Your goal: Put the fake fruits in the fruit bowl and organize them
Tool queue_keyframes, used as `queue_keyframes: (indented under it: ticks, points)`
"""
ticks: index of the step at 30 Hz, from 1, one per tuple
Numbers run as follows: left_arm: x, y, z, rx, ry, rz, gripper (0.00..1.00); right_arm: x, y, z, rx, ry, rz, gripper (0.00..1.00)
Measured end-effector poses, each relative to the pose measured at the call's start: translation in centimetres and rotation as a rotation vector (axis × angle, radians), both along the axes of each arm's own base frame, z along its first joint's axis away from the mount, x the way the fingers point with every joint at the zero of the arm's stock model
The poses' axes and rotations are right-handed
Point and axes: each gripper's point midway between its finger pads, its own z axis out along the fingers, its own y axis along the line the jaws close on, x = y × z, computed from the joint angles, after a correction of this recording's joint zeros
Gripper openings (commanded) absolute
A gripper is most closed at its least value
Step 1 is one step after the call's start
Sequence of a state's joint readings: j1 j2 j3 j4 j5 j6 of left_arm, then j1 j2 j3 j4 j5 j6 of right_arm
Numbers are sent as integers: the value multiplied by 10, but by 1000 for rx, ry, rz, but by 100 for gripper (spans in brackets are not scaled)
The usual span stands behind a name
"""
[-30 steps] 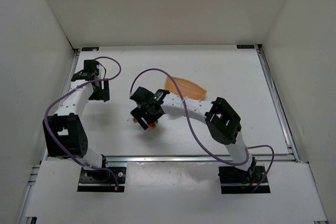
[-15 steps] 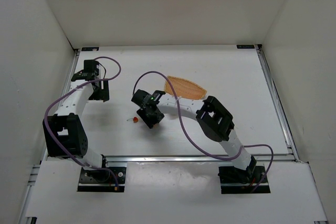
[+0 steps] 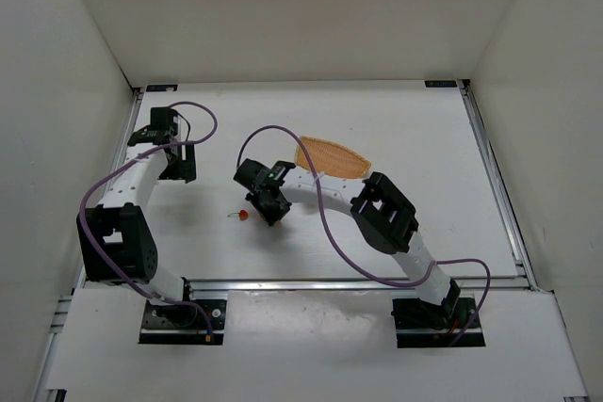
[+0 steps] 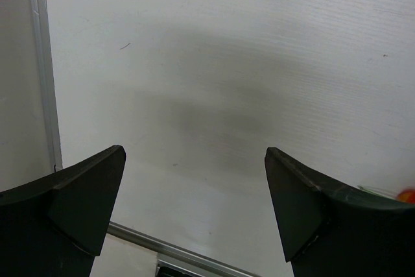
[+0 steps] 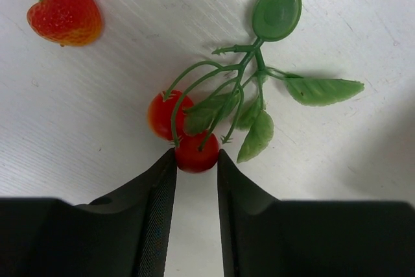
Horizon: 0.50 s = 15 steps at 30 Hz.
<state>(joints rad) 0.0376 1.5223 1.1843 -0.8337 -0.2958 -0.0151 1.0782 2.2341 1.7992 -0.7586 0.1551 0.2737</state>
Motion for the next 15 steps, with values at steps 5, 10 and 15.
queue_keyframes:
  ticks: [5, 10, 15]
  points:
    - [0, 0, 0, 0, 0, 0, 100, 2, 1, 2, 2, -8, -6, 17]
    - [0, 0, 0, 2, 1, -4, 100, 5, 5, 7, 15, -22, -8, 13]
    - [-1, -8, -1, 25, 16, -65, 100, 16, 9, 32, 58, -69, -31, 13]
